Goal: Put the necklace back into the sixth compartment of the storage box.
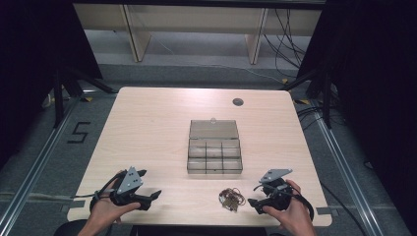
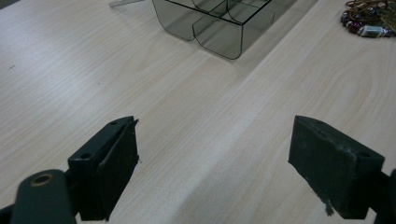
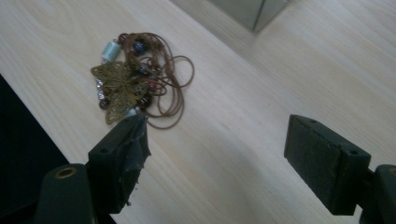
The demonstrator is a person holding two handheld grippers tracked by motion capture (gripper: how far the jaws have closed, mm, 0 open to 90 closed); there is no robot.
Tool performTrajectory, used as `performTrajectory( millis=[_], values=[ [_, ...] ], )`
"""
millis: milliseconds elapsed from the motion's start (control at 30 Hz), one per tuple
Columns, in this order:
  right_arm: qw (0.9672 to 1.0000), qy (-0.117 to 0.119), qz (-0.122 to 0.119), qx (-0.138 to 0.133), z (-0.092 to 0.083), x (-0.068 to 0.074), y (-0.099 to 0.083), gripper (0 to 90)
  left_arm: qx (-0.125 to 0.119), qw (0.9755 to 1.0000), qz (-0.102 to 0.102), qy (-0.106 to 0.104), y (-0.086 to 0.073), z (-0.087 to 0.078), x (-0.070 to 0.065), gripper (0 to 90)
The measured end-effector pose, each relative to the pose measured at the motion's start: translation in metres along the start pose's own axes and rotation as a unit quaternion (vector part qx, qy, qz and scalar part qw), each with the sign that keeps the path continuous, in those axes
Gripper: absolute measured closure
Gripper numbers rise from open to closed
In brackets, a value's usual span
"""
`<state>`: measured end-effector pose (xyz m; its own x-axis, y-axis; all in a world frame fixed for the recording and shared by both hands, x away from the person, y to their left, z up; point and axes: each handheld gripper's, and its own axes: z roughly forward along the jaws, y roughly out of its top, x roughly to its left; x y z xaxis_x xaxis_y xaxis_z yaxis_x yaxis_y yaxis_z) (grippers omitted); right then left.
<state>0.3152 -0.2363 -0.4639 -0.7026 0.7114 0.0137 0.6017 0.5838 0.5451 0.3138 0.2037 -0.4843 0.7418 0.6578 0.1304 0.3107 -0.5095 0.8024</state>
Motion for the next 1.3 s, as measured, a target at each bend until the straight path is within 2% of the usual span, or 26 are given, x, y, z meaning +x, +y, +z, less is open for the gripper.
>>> performTrajectory(
  millis=[33,67,200,267,333,367,400,433,467,500,567,633,667,733,767,933,1100,1167,1200,1233,1300],
  values=[
    [0.9999,0.008,0.004,0.011,-0.001,0.002,0.002,22.0,0.000,1.0000,0.000,0.000,0.000,0.000,0.000,15.1],
    [0.9999,0.010,-0.004,0.009,0.001,0.003,0.003,21.7,0.002,1.0000,0.004,0.000,0.000,0.000,0.000,15.1],
    [0.9995,0.015,-0.005,0.026,0.006,0.013,0.012,18.1,0.001,1.0000,0.001,0.000,0.000,0.000,0.000,15.1],
    [0.9990,0.024,-0.017,0.033,0.010,0.017,0.017,17.8,0.003,1.0000,0.002,0.003,0.000,0.000,0.000,15.1],
    [0.9984,0.027,-0.031,0.038,0.016,0.021,0.021,17.6,0.002,1.0000,0.008,-0.003,0.001,0.000,0.000,15.1],
    [0.9980,0.032,-0.034,0.044,0.018,0.023,0.022,17.6,0.001,1.0000,0.000,-0.004,0.000,0.001,-0.001,15.1],
    [0.9969,0.039,-0.039,0.056,0.023,0.027,0.025,17.5,0.002,1.0000,0.002,-0.004,0.000,0.001,-0.001,15.1],
    [0.9969,0.039,-0.039,0.056,0.023,0.027,0.025,17.5,0.002,1.0000,0.002,-0.004,0.000,0.001,-0.001,15.1],
    [0.9962,0.042,-0.052,0.056,0.027,0.028,0.027,17.4,0.002,1.0000,0.002,-0.005,0.000,0.001,-0.001,15.1],
    [0.9954,0.044,-0.054,0.067,0.030,0.031,0.030,17.4,0.003,1.0000,0.002,-0.003,0.001,0.000,-0.001,15.1],
    [0.9952,0.042,-0.052,0.071,0.032,0.032,0.032,17.3,0.002,1.0000,0.008,-0.005,0.001,0.000,0.000,15.1],
    [0.9944,0.045,-0.062,0.074,0.036,0.033,0.035,17.1,0.002,1.0000,0.008,-0.005,0.001,0.000,0.000,15.1],
    [0.9936,0.051,-0.068,0.074,0.038,0.034,0.037,17.1,0.003,1.0000,0.002,-0.003,0.000,0.000,-0.001,15.1],
    [0.9930,0.050,-0.067,0.084,0.040,0.037,0.040,17.1,0.002,1.0000,0.002,-0.005,0.000,0.001,-0.001,15.1],
    [0.9926,0.050,-0.069,0.087,0.041,0.038,0.041,17.1,0.002,1.0000,0.008,-0.006,0.001,0.000,0.000,15.1],
    [0.9894,0.054,-0.086,0.104,0.049,0.040,0.046,17.8,0.002,1.0000,0.008,-0.003,0.001,0.000,0.000,15.1],
    [0.9886,0.048,-0.082,0.117,0.055,0.041,0.047,18.8,0.003,1.0000,0.008,-0.004,0.001,0.000,0.000,15.1],
    [0.9873,0.053,-0.091,0.119,0.057,0.040,0.048,21.3,0.002,0.9999,0.010,-0.005,0.001,0.000,0.000,15.1],
    [0.9871,0.053,-0.083,0.126,0.058,0.041,0.048,22.6,0.002,1.0000,0.008,-0.006,0.001,0.000,0.000,15.1],
    [0.9860,0.056,-0.098,0.123,0.060,0.040,0.048,22.4,0.002,0.9999,0.008,-0.006,0.001,0.000,0.000,15.1],
    [0.9857,0.036,-0.105,0.127,0.060,0.042,0.048,27.0,0.002,1.0000,0.008,-0.004,0.001,0.000,0.000,15.1]
  ],
)
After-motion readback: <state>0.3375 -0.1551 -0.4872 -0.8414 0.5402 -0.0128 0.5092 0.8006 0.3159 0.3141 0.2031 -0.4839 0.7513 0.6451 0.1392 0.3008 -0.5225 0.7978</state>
